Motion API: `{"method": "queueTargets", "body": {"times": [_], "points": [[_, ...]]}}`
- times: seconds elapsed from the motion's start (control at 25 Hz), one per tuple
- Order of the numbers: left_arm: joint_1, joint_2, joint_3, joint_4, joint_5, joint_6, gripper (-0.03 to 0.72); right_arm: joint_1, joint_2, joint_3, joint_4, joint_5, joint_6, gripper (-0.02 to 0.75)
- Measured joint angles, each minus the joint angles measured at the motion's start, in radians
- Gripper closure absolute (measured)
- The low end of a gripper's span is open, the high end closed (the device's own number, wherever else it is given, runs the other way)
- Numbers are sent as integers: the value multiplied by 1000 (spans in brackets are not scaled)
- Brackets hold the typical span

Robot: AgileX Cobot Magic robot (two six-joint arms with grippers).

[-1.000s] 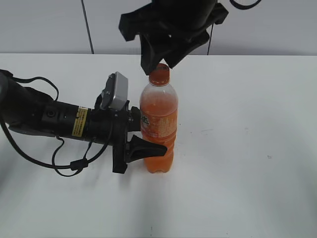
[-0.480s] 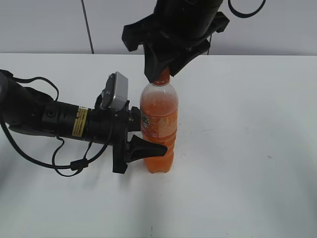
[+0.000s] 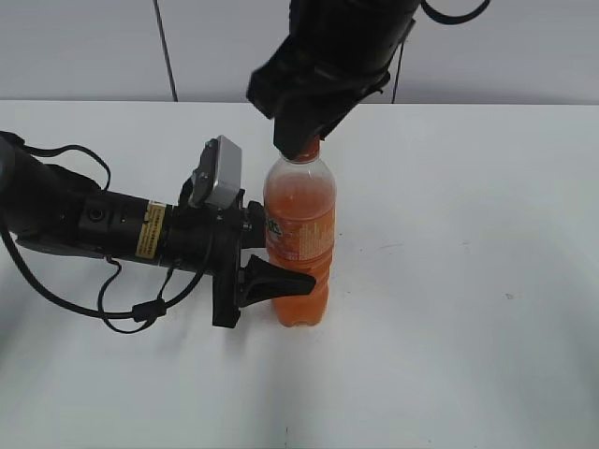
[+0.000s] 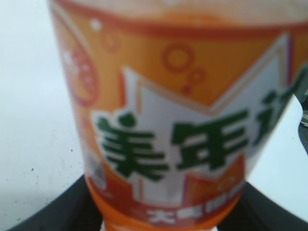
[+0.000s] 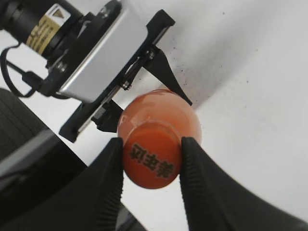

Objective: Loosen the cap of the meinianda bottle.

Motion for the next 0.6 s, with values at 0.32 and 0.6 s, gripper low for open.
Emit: {"method": "queueTargets", "body": {"times": [0.32, 0.6], "points": [[0, 0, 0, 5, -1, 5, 294, 0, 0, 0, 2, 0, -1009, 465], [0, 0, 0, 5, -2, 6, 294, 0, -1, 0, 1, 0, -1105, 461]]}}
